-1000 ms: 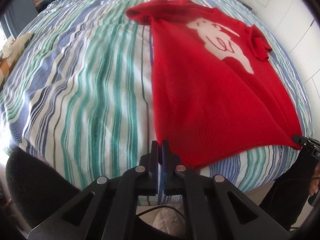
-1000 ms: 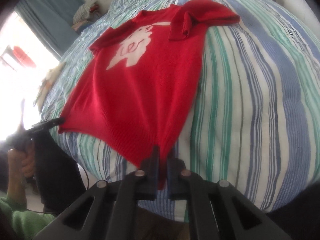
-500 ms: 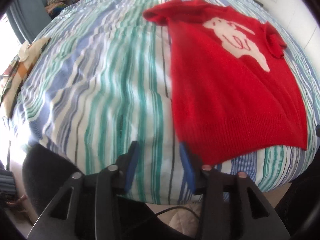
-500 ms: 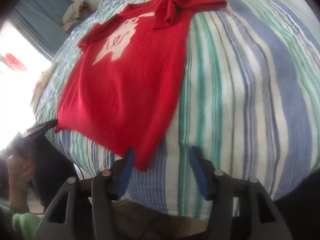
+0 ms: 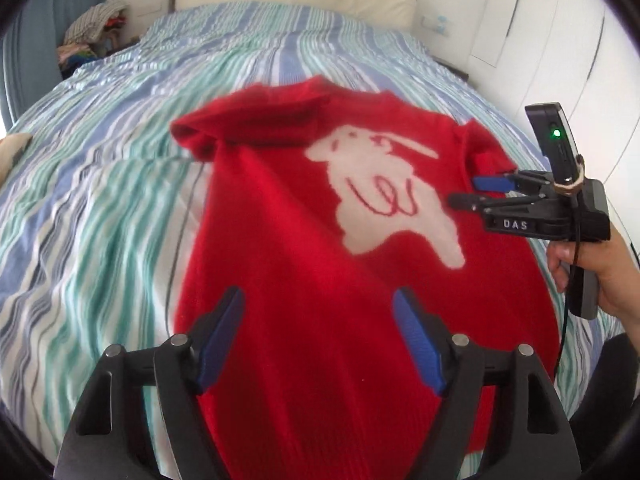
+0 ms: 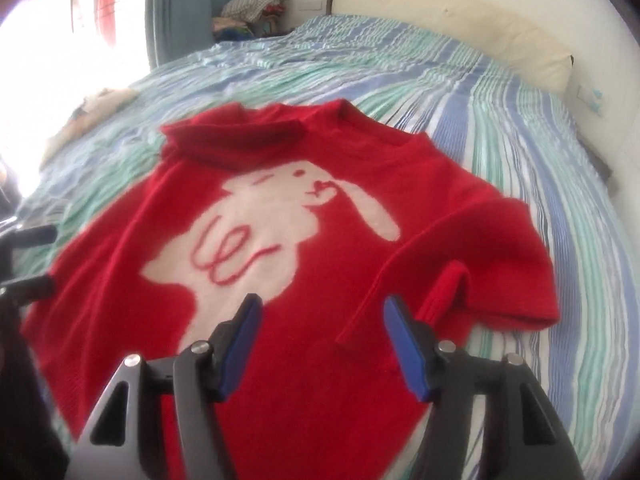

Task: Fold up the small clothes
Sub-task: 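Open both grippers and release the hem, then grasp the sleeve with the right gripper and pull it outward flat, then open the right gripper and release the sleeve, then grasp the other sleeve cuff with the left gripper and stretch it out, then open the left gripper and release the cuff, then grasp the hem again with both grippers and pull it straight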

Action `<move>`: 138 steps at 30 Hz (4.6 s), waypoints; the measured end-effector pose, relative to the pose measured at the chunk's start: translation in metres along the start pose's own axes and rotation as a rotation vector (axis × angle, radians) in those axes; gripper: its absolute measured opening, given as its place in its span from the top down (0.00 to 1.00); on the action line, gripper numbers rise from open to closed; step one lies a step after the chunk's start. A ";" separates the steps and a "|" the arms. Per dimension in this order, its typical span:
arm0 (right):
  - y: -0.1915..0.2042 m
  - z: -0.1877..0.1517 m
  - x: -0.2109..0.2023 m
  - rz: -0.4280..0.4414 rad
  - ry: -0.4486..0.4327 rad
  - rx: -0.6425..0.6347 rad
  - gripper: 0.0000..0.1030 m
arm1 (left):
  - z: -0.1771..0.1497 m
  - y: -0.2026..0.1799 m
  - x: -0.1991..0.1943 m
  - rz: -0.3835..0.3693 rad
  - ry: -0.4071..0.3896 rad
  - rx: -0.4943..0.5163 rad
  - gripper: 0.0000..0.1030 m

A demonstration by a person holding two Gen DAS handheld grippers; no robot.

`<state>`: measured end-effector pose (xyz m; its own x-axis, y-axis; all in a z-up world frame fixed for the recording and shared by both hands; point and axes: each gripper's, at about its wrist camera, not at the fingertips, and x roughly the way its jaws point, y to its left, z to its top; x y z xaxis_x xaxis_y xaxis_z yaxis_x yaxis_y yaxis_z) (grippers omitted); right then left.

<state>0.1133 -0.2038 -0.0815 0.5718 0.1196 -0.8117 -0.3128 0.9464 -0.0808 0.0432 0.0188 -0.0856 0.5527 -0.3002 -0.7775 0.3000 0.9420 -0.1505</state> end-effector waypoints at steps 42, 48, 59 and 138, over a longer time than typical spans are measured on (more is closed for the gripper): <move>-0.347 -0.257 -0.106 0.035 -0.215 1.484 0.61 | -0.022 0.007 0.016 0.023 0.020 0.006 0.21; -0.333 -0.246 -0.124 -0.175 -0.220 1.377 0.92 | -0.025 0.009 0.014 0.023 0.023 0.009 0.21; -0.333 -0.261 -0.122 -0.360 -0.054 1.294 0.93 | -0.025 0.009 0.009 0.046 0.066 0.048 0.19; -0.004 -0.202 -0.081 0.508 0.053 0.728 0.42 | -0.048 0.068 -0.024 -0.198 0.304 -0.124 0.93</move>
<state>-0.0845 -0.2778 -0.1324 0.4538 0.5803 -0.6762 0.0506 0.7409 0.6697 0.0125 0.0971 -0.1061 0.2321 -0.4377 -0.8686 0.2708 0.8868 -0.3745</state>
